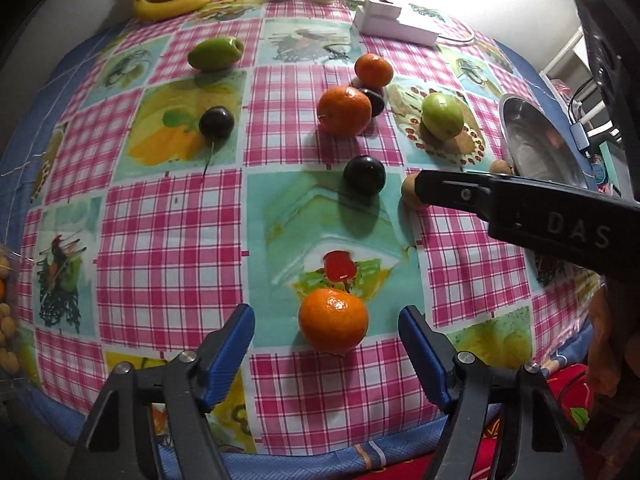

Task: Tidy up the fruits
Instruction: 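Grasp the brown kiwi with the right gripper while the left gripper grasps a mandarin, then carry both fruits over the steel bowl and open both grippers to drop them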

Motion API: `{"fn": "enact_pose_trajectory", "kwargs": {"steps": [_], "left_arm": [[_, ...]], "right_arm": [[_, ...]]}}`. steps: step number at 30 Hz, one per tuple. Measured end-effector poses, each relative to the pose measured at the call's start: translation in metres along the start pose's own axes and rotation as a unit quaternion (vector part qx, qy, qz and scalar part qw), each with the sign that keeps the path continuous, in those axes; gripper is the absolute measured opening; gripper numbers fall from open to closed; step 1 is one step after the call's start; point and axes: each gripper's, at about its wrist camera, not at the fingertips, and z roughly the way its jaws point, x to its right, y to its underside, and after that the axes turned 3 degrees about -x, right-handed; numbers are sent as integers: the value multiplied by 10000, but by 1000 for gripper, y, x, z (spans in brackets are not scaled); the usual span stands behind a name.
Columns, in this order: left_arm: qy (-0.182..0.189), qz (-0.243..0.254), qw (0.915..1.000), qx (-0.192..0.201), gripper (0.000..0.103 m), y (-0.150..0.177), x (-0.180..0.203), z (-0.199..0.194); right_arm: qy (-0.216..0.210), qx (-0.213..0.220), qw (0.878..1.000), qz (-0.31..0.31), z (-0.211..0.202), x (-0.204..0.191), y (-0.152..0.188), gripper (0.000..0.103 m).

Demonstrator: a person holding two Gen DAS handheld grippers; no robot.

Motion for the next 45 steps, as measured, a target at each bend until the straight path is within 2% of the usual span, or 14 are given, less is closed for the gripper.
{"fn": "enact_pose_trajectory", "kwargs": {"steps": [5,10,12,18,20,27,34,39,45], "left_arm": [[60,-47,9999,-72,61,0,-4,7],[161,-40,9998,-118,50,2,-5,8],[180,-35,9998,-115,48,3,-5,8],[172,-31,9998,-120,40,1,-3,11],[179,-63,9998,-104,40,1,-4,11],[68,-120,9999,-59,40,-3,-6,9],[-40,-391,9992,29,40,-26,-11,1],[-152,-713,9968,332,40,-55,-13,-19],[-253,-773,9938,762,40,-91,3,-49]], "right_arm": [[85,-125,9999,3,11,0,-6,37],[153,-242,9996,0,22,-1,-11,36],[168,-260,9995,7,28,-1,-13,32],[195,-318,9993,5,34,-4,-17,30],[177,-335,9993,-1,35,-4,-16,26],[160,-279,9995,16,28,-2,-14,26],[196,-151,9996,98,11,5,-13,26],[258,147,9993,208,-10,15,-16,26],[293,492,9974,440,-38,34,-22,26]]}}
